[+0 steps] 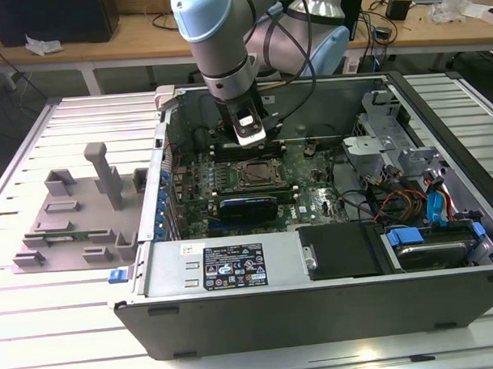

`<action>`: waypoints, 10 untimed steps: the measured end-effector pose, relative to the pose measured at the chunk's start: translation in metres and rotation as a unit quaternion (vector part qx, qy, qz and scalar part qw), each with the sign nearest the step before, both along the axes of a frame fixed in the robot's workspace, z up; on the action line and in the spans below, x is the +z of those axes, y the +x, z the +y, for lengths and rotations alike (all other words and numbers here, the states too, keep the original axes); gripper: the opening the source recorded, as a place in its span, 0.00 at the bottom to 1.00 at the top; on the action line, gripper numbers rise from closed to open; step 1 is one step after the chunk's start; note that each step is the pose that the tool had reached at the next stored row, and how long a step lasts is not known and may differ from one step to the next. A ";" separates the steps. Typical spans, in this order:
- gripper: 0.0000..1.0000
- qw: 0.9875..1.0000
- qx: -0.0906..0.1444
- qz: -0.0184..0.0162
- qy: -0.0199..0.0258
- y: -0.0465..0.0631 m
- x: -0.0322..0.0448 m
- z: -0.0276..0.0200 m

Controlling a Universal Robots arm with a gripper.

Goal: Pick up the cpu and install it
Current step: 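Install the first cpu locking lever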

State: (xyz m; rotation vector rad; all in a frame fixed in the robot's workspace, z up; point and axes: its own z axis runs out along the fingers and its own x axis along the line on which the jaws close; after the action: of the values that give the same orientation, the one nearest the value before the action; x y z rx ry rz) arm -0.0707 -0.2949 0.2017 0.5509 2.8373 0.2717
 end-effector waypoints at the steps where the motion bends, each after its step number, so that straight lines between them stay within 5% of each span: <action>1: 0.11 1.000 0.000 0.000 -0.002 0.000 -0.0005 -0.0001; 10: 0.11 1.000 0.000 -0.001 -0.010 0.000 -0.0063 0.0000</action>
State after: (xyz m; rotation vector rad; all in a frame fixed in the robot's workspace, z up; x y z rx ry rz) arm -0.0707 -0.2950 0.1954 0.5461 2.8353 0.2436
